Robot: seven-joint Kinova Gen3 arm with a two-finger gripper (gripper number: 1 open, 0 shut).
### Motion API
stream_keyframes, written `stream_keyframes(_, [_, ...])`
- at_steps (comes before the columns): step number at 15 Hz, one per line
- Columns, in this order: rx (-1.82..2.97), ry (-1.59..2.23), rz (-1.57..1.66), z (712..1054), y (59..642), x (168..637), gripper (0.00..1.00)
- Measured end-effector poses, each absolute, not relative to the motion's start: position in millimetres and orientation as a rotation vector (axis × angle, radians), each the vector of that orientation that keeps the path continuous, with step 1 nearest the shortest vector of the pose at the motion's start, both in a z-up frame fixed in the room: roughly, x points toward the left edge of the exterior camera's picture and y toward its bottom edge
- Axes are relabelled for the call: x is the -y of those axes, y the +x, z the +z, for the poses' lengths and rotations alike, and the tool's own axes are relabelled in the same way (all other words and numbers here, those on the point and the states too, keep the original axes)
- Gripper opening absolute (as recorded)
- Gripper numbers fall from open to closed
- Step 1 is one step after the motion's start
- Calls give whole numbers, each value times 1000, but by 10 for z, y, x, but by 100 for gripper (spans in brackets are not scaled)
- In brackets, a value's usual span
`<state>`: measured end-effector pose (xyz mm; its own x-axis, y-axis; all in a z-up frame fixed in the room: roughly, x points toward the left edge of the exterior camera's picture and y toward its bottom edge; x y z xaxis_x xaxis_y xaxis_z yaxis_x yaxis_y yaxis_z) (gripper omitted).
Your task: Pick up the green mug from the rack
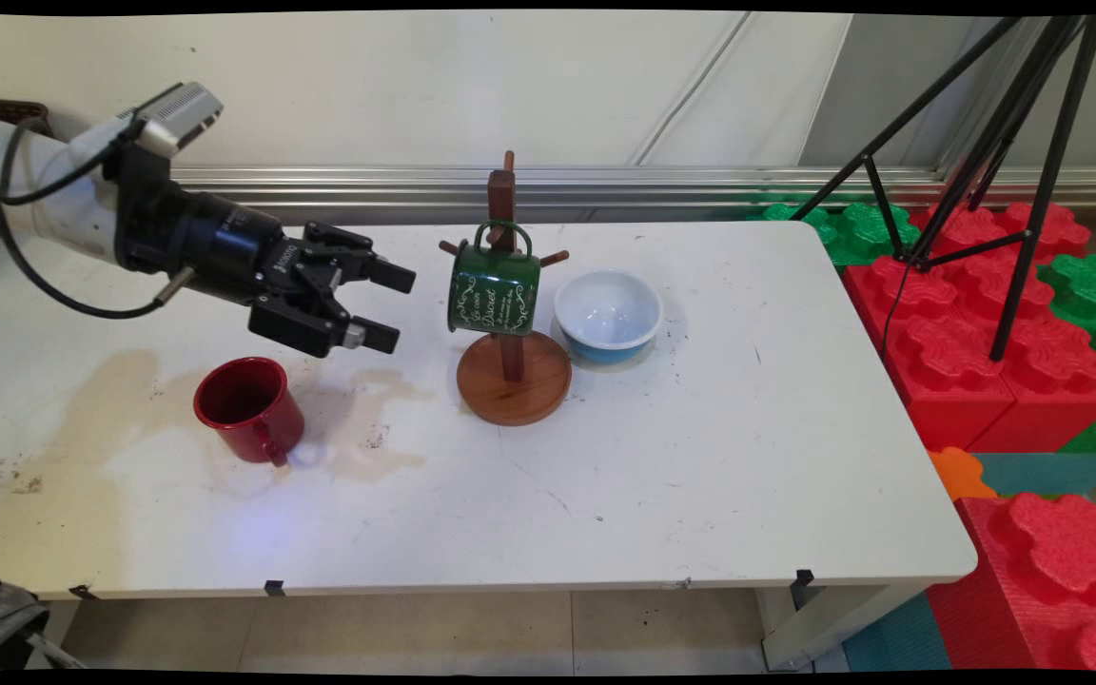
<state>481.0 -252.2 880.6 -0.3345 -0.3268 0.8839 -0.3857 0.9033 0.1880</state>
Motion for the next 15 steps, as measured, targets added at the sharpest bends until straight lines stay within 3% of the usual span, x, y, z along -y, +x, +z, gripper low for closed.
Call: stream_keyframes(15, [1887,565,56,8507,4543,2703,100])
